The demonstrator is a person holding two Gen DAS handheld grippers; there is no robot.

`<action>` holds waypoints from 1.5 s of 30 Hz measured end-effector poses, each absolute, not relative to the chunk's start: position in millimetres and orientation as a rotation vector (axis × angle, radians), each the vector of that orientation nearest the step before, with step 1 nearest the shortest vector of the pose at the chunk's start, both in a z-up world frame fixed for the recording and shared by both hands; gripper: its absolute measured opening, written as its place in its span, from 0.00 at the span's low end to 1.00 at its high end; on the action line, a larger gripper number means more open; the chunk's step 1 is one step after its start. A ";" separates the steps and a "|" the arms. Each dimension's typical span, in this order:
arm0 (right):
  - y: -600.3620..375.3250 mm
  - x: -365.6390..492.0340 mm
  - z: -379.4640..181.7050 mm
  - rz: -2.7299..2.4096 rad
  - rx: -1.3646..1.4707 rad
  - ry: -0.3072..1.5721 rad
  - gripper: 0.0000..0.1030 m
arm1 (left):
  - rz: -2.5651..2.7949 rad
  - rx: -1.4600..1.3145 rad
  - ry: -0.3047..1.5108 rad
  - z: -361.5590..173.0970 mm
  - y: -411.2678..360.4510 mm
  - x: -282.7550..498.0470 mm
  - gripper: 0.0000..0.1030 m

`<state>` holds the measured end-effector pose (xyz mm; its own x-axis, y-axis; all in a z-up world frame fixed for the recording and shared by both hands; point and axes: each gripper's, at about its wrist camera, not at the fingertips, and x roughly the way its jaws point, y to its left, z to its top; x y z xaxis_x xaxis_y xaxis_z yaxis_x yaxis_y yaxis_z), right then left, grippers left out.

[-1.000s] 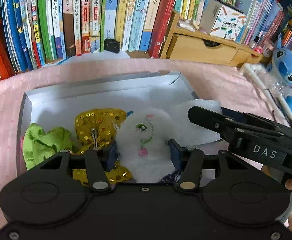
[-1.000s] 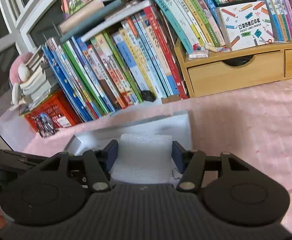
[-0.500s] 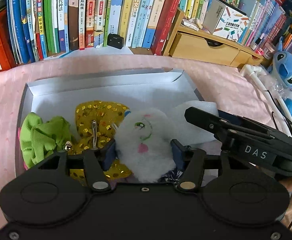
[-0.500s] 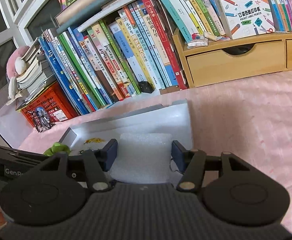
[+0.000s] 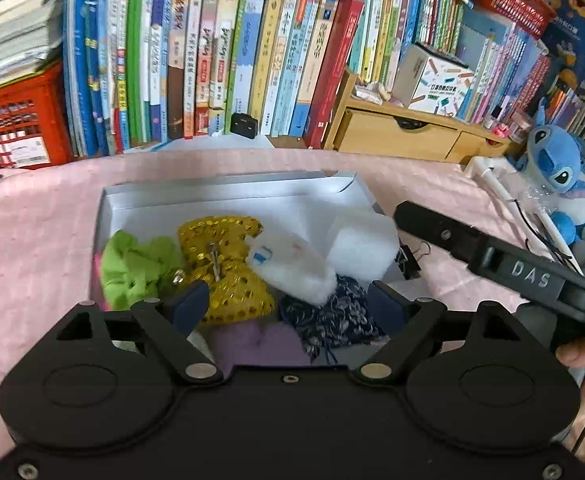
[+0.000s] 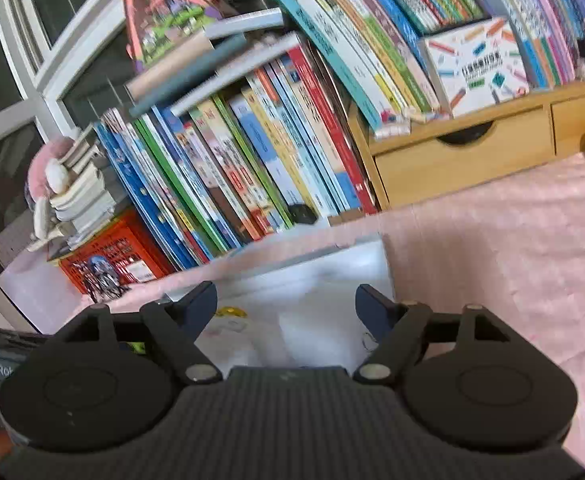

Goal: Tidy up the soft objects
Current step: 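Release the plush from the left tool while the right tool releases the foam sheet in the tray, then move the left tool to the crumpled white tissue while the right tool reaches the folded blue mask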

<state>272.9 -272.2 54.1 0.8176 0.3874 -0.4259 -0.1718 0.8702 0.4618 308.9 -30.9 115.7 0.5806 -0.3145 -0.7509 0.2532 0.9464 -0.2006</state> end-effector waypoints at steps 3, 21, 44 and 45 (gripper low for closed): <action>-271.4 256.0 65.0 0.305 0.401 0.509 0.83 | -0.349 -0.069 0.870 124.7 -24.7 289.1 0.84; -296.0 113.5 76.2 0.295 0.259 0.391 0.85 | -0.456 0.013 0.609 138.9 -5.1 123.5 0.93; -292.7 28.2 26.4 0.146 0.107 0.358 0.87 | -0.389 0.075 0.424 62.1 -11.5 10.9 0.90; -291.7 27.4 24.0 0.138 0.104 0.359 0.87 | -0.369 0.082 0.415 58.7 -12.4 8.5 0.88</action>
<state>27.4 -291.7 24.0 0.9268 0.1532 -0.3429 -0.1163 0.9852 0.1256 8.5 -12.4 58.7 0.8498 -0.3333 -0.4083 0.3665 0.9304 0.0032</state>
